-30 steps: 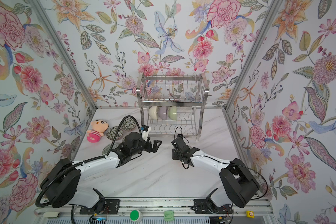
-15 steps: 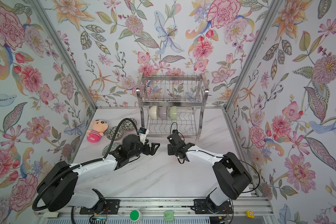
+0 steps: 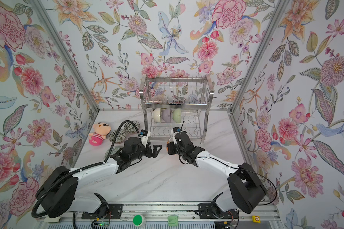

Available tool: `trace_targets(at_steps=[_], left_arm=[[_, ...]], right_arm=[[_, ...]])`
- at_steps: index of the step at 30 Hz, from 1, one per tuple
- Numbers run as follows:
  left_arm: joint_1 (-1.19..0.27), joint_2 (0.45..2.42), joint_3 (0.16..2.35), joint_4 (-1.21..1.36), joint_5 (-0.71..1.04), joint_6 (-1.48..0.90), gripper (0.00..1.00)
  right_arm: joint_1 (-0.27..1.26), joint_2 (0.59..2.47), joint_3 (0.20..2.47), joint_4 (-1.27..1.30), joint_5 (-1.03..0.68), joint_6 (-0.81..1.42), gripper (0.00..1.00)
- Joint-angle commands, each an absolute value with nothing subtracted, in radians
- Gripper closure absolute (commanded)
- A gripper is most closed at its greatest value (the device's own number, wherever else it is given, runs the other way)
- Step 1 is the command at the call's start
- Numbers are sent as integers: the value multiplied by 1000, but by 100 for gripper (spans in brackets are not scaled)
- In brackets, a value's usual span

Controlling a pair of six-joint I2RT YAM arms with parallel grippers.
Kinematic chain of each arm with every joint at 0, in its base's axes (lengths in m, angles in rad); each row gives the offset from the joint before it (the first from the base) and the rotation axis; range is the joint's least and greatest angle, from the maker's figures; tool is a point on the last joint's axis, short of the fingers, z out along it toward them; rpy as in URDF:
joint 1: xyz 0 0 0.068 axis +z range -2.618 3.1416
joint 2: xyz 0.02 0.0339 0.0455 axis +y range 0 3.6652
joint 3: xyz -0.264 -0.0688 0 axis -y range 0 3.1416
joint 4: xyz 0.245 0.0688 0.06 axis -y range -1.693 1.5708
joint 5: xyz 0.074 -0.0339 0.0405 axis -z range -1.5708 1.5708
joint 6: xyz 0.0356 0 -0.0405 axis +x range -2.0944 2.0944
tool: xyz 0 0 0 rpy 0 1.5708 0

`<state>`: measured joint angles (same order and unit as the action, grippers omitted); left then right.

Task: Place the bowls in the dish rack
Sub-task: 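Lift the orange bowl with the right gripper and carry it into the rack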

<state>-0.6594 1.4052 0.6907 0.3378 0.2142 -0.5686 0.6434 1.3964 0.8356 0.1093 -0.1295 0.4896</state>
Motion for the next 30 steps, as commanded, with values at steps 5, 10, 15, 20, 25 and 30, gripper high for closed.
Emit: trace_targets(at_steps=[5, 10, 15, 20, 25, 30], left_arm=[[-661, 1429, 770, 344, 245, -576, 1], [-677, 1454, 827, 312, 237, -559, 1], [-684, 1475, 869, 296, 232, -551, 1], [-688, 1501, 905, 288, 225, -545, 1], [-689, 1524, 938, 277, 215, -533, 1], [-689, 1554, 973, 261, 215, -520, 1]], right_arm=[[473, 1362, 774, 502, -266, 592, 100], [389, 1417, 774, 686, -300, 643, 100], [334, 1522, 797, 870, -331, 712, 100], [304, 1651, 833, 1050, -341, 798, 100], [295, 1751, 879, 1125, -331, 833, 100], [278, 1839, 902, 1234, -309, 880, 100]])
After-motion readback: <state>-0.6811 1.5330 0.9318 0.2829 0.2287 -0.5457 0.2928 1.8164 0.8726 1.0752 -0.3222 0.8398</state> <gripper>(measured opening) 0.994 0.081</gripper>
